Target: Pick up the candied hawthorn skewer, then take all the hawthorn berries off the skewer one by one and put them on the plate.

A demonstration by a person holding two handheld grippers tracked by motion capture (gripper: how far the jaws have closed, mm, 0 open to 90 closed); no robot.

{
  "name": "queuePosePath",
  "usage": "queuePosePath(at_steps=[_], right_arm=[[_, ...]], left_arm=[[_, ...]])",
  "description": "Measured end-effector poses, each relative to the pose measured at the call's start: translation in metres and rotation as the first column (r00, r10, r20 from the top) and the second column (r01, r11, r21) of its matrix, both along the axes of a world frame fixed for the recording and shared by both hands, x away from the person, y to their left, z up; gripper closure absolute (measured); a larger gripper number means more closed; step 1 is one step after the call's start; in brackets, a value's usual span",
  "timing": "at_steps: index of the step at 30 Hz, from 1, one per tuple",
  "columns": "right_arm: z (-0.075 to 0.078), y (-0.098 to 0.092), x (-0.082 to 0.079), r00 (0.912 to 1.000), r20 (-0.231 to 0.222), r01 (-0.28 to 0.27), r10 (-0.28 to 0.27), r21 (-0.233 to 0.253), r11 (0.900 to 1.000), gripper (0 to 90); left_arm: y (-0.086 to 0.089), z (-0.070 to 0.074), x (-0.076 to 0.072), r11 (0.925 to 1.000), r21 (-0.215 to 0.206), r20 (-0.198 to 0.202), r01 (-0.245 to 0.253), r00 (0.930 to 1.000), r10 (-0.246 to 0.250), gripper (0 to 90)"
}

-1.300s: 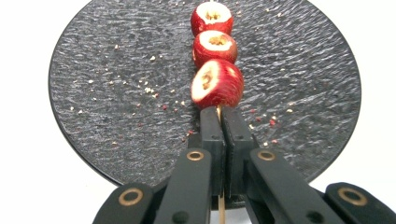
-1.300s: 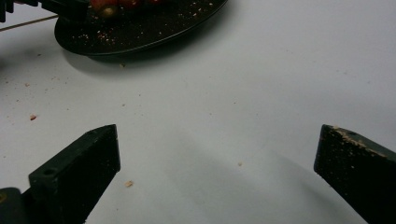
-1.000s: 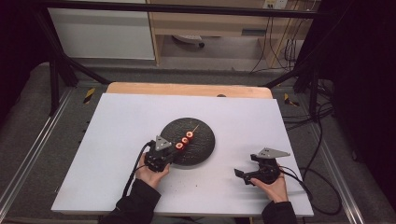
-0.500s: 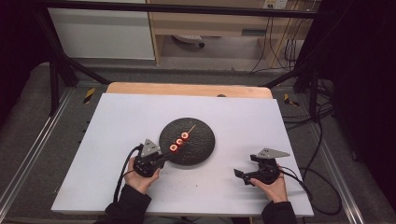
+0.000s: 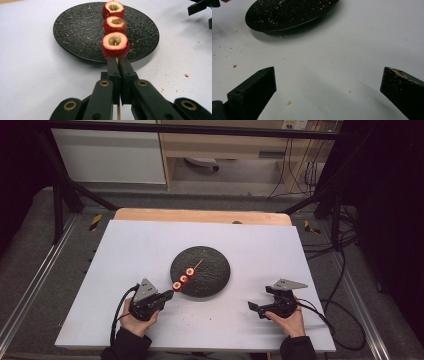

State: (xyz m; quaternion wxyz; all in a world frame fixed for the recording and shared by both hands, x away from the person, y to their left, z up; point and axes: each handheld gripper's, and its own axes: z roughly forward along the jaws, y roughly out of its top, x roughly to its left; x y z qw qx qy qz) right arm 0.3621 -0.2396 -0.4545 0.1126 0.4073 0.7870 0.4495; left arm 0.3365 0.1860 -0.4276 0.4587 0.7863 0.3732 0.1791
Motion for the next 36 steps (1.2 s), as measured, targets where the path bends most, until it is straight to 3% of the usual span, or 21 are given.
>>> queuePosePath(at_steps=[19, 36], right_arm=[[0.007, 0.028, -0.003, 0.9993, -0.002, -0.037, 0.037, 0.012, 0.999, 0.7], [0.023, 0.070, 0.001, 0.9977, 0.018, -0.067, 0.066, 0.055, 0.996, 0.6]], left_arm=[[0.011, -0.003, -0.008, 0.9980, -0.059, -0.006, 0.023, 0.9997, -0.024, 88.3], [0.007, -0.002, -0.011, 0.9975, -0.060, 0.018, 0.038, 0.9992, -0.037, 88.3]])
